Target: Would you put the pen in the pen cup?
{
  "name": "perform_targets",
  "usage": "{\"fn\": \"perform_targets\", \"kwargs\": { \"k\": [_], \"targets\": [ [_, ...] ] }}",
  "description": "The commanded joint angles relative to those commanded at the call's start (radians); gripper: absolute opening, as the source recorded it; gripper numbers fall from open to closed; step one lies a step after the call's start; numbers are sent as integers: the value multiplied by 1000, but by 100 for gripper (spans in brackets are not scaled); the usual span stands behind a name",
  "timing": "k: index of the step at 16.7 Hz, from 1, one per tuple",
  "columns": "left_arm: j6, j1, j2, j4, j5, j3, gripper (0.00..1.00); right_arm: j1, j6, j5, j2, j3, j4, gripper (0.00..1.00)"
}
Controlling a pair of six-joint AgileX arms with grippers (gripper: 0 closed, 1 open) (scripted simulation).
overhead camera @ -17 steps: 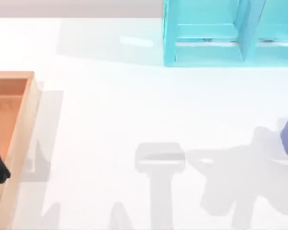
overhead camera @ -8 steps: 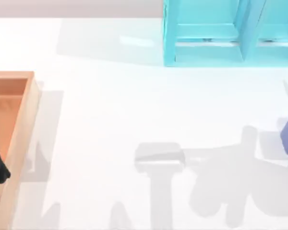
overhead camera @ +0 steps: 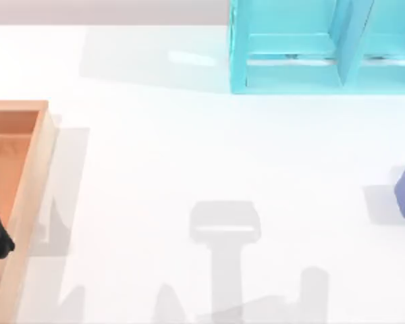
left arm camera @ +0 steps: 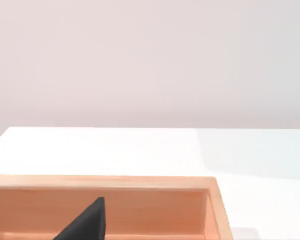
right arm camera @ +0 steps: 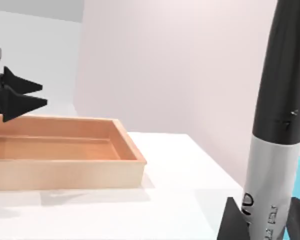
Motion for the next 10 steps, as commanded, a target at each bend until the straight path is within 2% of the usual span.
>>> {"fn": "perform_targets", "kwargs": {
  "k": [4,10],
  "targets": [
    [0,0,0,0,0,0,100,-355,-2,-389,253,-133,249,0],
    [0,0,0,0,0,0,100,-1063,16,-1169,751,-384,714,0]
  ]
}}
